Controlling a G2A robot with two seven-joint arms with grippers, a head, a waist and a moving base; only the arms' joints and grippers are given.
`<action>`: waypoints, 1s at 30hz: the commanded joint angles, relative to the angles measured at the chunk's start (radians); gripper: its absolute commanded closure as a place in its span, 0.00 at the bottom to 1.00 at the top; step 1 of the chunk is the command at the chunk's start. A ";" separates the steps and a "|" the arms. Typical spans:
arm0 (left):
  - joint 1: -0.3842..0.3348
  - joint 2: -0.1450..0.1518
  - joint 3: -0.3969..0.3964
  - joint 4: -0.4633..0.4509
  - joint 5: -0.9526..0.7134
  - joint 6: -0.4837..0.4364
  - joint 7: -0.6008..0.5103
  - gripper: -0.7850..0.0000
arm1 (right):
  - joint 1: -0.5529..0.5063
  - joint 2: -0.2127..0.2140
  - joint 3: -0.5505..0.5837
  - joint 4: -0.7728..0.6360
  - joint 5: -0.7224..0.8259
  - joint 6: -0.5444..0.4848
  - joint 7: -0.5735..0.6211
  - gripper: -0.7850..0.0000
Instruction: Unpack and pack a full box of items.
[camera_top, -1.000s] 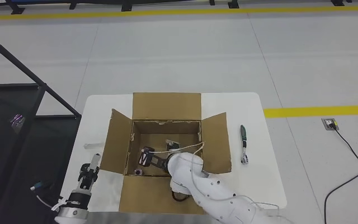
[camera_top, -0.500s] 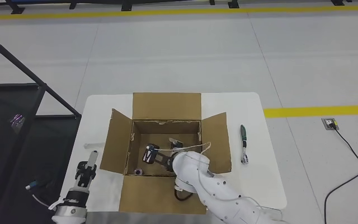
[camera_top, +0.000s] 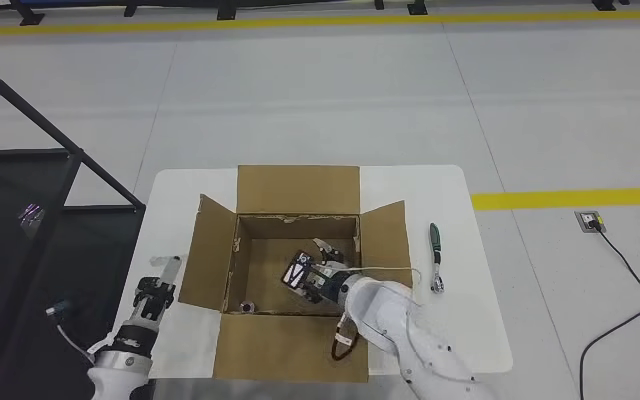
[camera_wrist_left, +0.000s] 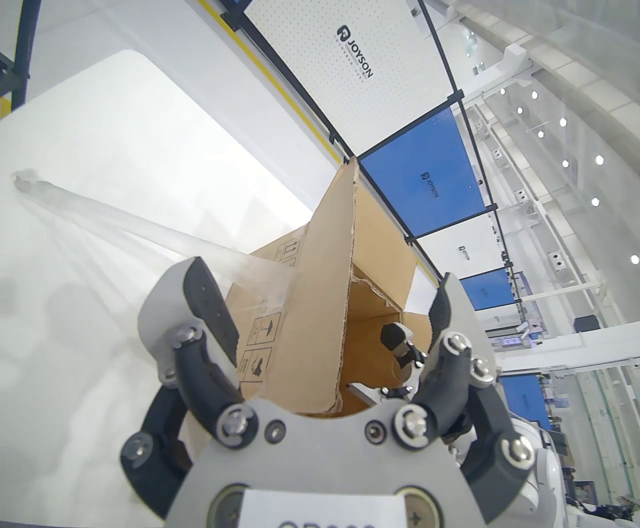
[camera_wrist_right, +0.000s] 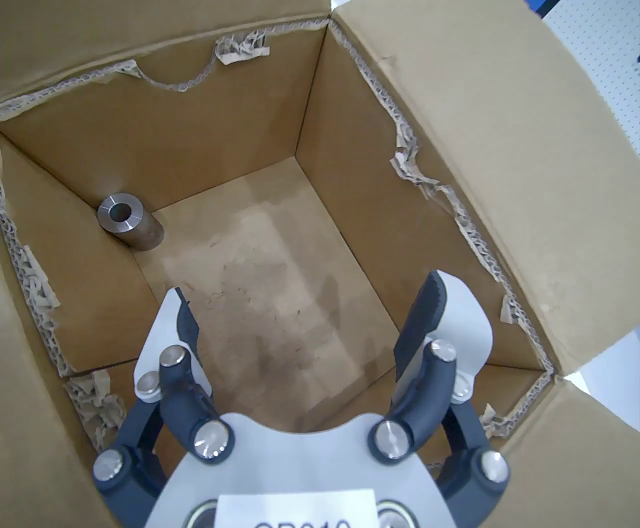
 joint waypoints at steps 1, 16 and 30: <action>-0.019 0.001 0.005 -0.009 0.027 0.039 -0.018 0.00 | -0.015 0.008 0.008 -0.021 -0.036 -0.039 -0.014 0.00; -0.012 0.002 -0.014 0.030 0.077 -0.010 -0.046 0.00 | -0.271 0.108 0.239 -0.219 -0.224 -0.257 -0.517 0.00; 0.030 -0.005 0.007 0.040 0.108 -0.055 0.017 0.00 | -0.381 0.124 0.293 -0.300 -0.202 -0.254 -0.565 0.00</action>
